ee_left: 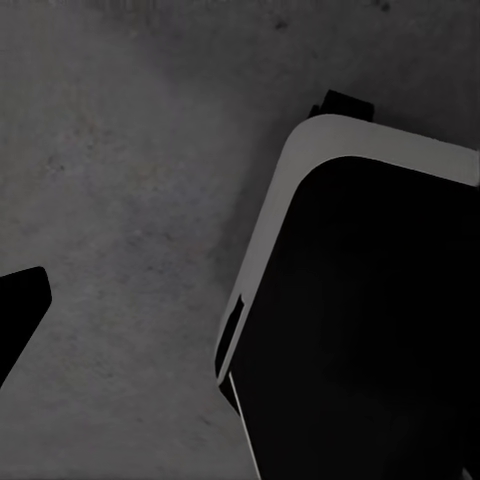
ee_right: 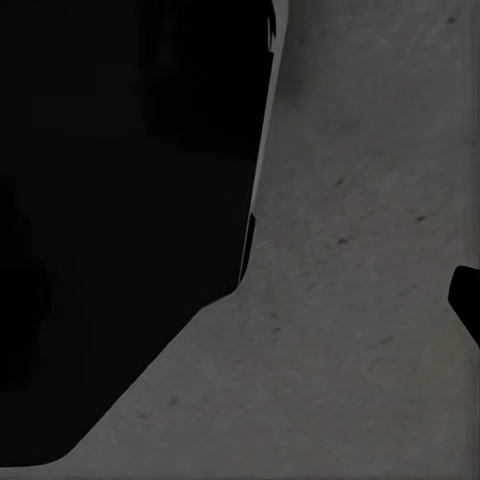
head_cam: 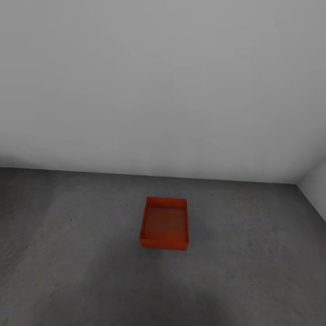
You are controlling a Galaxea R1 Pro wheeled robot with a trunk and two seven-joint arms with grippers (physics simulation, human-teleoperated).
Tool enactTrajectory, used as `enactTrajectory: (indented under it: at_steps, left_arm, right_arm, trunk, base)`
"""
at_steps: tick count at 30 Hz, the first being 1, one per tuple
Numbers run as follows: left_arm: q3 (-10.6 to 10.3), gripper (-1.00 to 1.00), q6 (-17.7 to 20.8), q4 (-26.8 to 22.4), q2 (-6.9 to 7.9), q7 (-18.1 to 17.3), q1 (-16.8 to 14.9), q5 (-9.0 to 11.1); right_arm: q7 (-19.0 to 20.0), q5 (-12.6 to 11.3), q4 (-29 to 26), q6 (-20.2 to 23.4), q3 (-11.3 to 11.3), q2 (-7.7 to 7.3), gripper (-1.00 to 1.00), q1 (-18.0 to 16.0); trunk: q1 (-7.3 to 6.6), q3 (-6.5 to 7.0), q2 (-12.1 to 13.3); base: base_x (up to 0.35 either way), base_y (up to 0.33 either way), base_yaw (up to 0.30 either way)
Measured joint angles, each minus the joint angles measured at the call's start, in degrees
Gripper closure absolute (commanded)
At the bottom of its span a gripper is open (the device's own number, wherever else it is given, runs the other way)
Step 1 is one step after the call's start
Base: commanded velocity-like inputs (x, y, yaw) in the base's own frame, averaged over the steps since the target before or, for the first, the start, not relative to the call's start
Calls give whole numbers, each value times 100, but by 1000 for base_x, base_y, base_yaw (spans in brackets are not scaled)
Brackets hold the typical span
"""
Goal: Move the two storage containers from the living room to the garage. In the garage, place one container on the floor and stack the other container on top of it (either order is fine).
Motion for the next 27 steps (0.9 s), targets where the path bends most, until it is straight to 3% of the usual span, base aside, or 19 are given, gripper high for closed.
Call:
enactTrajectory:
  at_steps: [27]
  left_arm:
    - [0,-100,-2,1,0,0,0,4]
  right_arm:
    - [-111,9,0,-111,8,10,-100,4]
  trunk:
    - [0,241,0]
  base:
    - [0,0,8]
